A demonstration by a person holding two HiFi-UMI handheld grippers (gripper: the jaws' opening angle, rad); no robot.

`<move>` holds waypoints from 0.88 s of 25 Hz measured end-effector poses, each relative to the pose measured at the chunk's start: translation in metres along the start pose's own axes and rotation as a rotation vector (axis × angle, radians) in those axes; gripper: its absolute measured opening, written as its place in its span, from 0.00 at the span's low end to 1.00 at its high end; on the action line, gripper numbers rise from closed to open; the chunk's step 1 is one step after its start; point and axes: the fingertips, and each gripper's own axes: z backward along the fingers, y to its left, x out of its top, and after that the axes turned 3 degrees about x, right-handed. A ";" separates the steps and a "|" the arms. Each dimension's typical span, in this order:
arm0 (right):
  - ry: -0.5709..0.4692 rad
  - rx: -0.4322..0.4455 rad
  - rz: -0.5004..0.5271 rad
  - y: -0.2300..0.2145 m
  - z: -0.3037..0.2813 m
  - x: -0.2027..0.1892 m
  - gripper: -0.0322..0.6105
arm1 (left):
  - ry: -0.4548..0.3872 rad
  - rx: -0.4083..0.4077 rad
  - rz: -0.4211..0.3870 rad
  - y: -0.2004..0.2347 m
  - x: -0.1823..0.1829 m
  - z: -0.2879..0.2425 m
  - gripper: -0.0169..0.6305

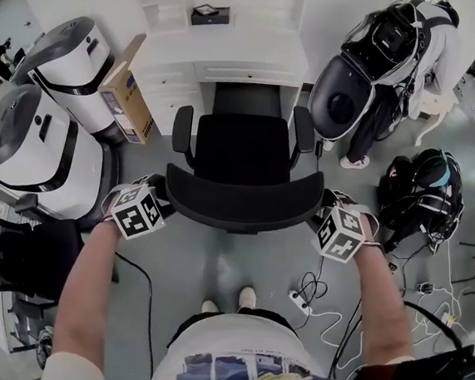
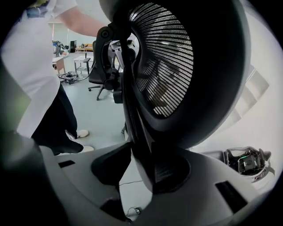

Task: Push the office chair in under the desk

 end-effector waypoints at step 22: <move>0.002 0.018 -0.027 -0.048 -0.028 0.021 0.30 | -0.033 0.033 -0.032 0.062 -0.009 -0.015 0.32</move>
